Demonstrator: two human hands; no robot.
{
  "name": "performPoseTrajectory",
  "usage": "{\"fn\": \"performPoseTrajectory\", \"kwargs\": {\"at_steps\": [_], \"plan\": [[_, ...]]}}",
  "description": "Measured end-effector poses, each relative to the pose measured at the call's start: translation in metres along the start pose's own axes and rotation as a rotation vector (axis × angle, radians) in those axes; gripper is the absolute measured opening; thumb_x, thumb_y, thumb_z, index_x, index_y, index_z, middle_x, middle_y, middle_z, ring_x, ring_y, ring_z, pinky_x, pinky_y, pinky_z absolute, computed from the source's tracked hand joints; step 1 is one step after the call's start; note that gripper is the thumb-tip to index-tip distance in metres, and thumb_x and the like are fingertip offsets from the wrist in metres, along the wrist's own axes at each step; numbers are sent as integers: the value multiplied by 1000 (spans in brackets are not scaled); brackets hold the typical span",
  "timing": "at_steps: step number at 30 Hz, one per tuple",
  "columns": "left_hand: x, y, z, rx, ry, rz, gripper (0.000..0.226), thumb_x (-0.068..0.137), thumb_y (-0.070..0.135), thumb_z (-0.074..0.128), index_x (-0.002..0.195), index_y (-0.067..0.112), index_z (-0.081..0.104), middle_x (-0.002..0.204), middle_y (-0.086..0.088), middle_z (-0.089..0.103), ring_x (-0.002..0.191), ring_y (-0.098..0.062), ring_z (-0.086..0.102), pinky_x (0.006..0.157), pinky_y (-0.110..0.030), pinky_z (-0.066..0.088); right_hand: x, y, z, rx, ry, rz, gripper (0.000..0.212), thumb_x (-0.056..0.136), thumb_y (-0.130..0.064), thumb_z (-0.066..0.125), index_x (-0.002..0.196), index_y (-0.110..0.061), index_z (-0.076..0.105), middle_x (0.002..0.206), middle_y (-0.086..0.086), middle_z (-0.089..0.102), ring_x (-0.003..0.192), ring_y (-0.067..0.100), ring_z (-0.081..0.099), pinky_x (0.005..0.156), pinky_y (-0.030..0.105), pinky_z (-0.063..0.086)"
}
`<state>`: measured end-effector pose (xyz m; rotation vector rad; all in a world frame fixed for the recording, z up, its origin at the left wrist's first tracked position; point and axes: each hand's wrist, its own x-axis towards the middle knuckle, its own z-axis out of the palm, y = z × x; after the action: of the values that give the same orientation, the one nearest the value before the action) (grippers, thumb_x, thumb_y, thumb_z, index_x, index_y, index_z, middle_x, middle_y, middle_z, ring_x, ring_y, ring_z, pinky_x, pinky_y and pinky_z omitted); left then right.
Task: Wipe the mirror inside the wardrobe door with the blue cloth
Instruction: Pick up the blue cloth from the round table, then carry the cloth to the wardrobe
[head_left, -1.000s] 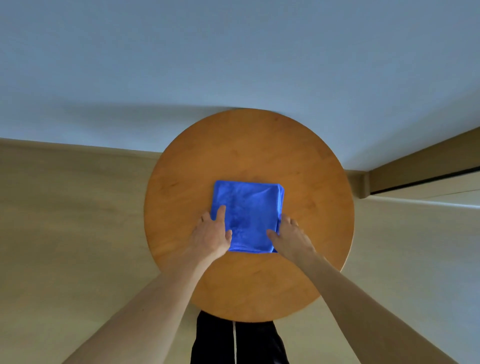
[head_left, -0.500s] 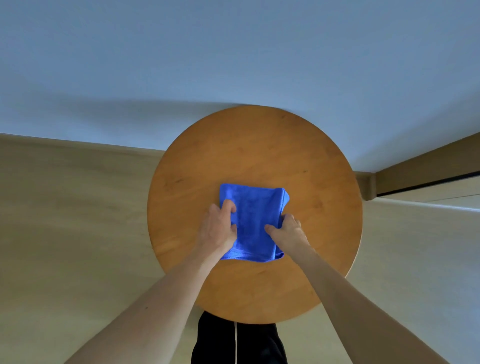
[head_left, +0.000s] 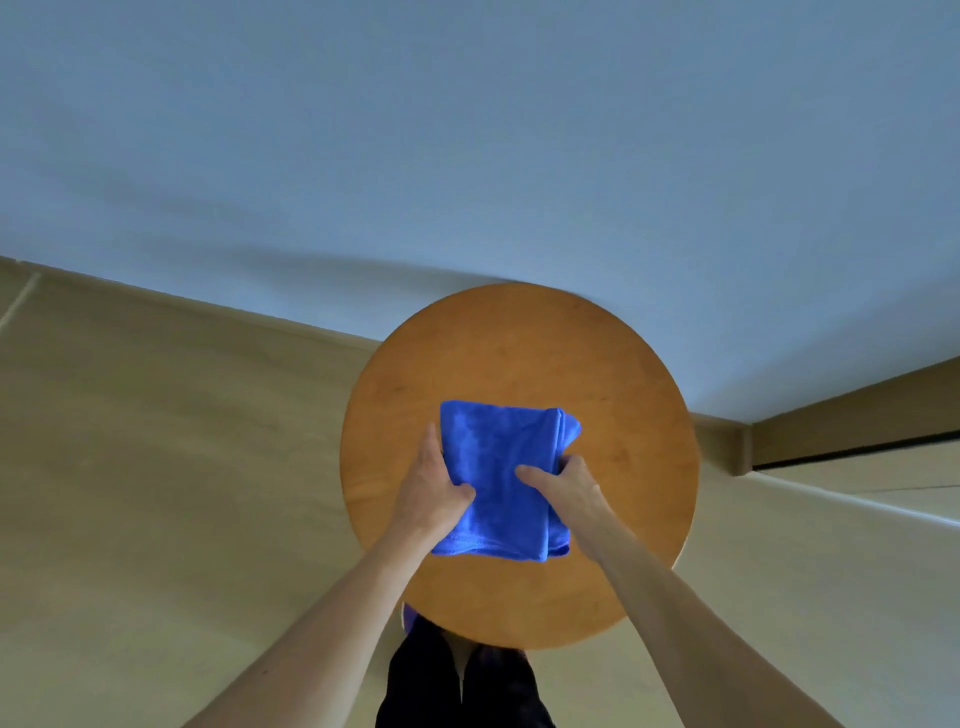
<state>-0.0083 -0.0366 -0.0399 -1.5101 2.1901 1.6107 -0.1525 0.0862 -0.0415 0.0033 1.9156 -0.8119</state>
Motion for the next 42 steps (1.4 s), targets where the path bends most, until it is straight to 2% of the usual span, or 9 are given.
{"fn": "performPoseTrajectory", "kwargs": {"at_steps": [3, 13, 19, 23, 26, 29, 34, 39, 42], "plan": [[-23, 9, -20, -53, 26, -60, 51, 78, 4, 65, 110, 38, 45, 82, 11, 60, 64, -4, 62, 48, -12, 41, -23, -20, 5, -25, -32, -49, 57, 78, -38, 79, 119, -15, 46, 109, 0, 62, 93, 18, 65, 70, 32, 55], [-89, 2, -103, -304, 365, -106, 39, 86, 18, 70, 110, 27, 41, 93, 9, 62, 68, 12, 61, 51, -7, 42, -99, -93, 63, -157, -262, -244, 38, 81, -26, 77, 114, -19, 59, 103, 4, 72, 90, 23, 71, 71, 35, 58], [-133, -33, -172, -366, 475, -118, 37, 94, 28, 63, 117, 32, 35, 96, 13, 66, 79, -5, 68, 64, -25, 52, -149, -126, 131, -239, -368, -385, 31, 86, -27, 74, 112, -21, 60, 103, 5, 73, 94, 24, 71, 83, 41, 59], [-165, -74, -228, -401, 517, -112, 36, 96, 35, 63, 120, 37, 36, 99, 14, 67, 80, -5, 70, 71, -32, 59, -185, -137, 194, -282, -404, -460, 39, 87, -27, 74, 121, -20, 56, 108, 3, 71, 97, 21, 69, 79, 36, 57], [-190, -106, -276, -414, 562, -113, 35, 94, 37, 65, 121, 33, 43, 97, 15, 68, 78, -3, 70, 71, -31, 59, -217, -145, 247, -308, -430, -504, 41, 86, -27, 74, 122, -18, 56, 108, 3, 72, 98, 21, 70, 84, 40, 58], [-217, -137, -326, -440, 613, -129, 37, 94, 37, 66, 124, 28, 48, 102, 16, 67, 85, -4, 69, 67, -25, 54, -251, -153, 301, -333, -481, -559, 37, 90, -28, 71, 123, -18, 57, 106, 1, 72, 96, 17, 70, 75, 30, 56], [-268, -188, -392, -480, 725, -150, 37, 95, 36, 65, 125, 32, 43, 102, 22, 61, 86, 2, 64, 62, -16, 46, -306, -158, 384, -375, -618, -609, 32, 97, -23, 64, 128, -22, 57, 116, 4, 71, 106, 19, 69, 83, 37, 57], [-311, -238, -435, -609, 858, -168, 49, 97, 33, 64, 140, 24, 42, 114, 15, 60, 105, -14, 65, 92, -40, 56, -343, -161, 460, -475, -684, -687, 30, 95, -28, 65, 124, -25, 58, 112, -1, 73, 104, 17, 69, 97, 45, 55], [-331, -262, -451, -691, 941, -176, 49, 97, 33, 64, 139, 26, 41, 116, 10, 63, 102, -15, 68, 88, -42, 59, -353, -161, 502, -529, -723, -714, 29, 92, -33, 66, 120, -29, 59, 111, -5, 73, 103, 16, 70, 95, 44, 55]]}}
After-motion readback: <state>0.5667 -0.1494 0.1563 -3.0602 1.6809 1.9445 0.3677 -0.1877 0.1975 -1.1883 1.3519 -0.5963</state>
